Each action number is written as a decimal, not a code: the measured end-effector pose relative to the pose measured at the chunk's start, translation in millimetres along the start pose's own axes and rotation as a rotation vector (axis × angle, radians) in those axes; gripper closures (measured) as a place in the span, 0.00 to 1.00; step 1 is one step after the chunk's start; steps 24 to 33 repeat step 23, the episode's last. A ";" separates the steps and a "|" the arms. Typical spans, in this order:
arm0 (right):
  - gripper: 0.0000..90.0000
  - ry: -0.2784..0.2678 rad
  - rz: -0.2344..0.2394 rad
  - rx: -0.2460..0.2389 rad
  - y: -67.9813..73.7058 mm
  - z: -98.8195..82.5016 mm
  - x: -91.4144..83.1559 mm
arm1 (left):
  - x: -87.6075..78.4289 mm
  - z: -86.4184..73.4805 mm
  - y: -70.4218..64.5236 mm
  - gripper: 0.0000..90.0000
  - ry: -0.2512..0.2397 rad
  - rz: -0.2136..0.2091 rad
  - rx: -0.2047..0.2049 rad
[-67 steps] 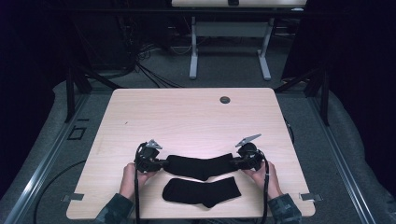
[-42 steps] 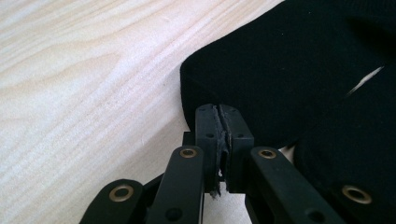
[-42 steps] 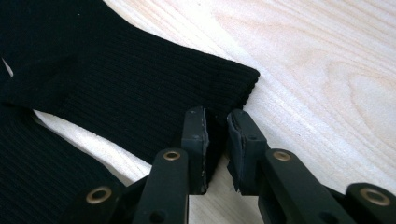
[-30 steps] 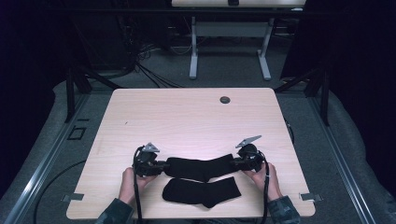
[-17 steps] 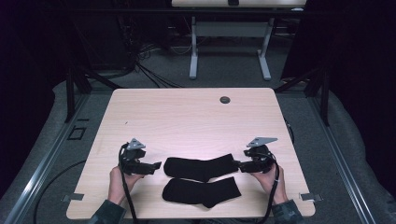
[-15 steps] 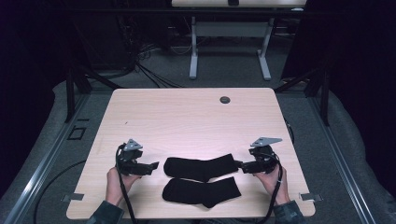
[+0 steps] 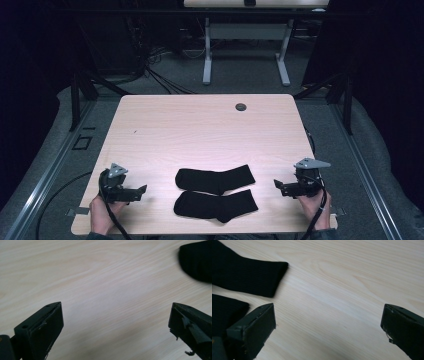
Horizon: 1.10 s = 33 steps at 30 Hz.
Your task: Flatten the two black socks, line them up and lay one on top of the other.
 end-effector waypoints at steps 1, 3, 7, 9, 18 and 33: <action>0.00 -0.002 -0.011 0.009 -3.6 -4.2 0.1 | 0.1 -4.2 3.5 0.00 -0.001 0.008 -0.013; 0.00 0.015 -0.023 0.025 -9.5 -12.7 1.0 | 1.2 -11.6 10.3 0.00 -0.003 0.028 -0.029; 0.00 0.038 -0.046 0.038 -18.5 -27.6 5.4 | 6.7 -23.2 22.3 0.00 -0.001 0.057 -0.059; 0.00 0.043 -0.058 0.052 -21.4 -33.2 8.1 | 9.9 -27.2 25.5 0.00 -0.008 0.056 -0.077; 0.00 0.044 -0.051 0.084 -26.2 -42.9 18.3 | 12.8 -28.1 28.4 0.00 -0.032 0.077 -0.083; 0.00 0.066 -0.077 0.072 -25.1 -43.3 20.5 | 15.3 -24.9 32.9 0.00 -0.043 0.051 -0.052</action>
Point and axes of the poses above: each handheld gripper's, and its own axes: x roughly forward along the jaws, z roughly out of its top, y roughly to its left, the point moved 5 cm from there along x, roughly forward along the jaws, and after that the axes turned 10 degrees about y, right-handed, at the moved point
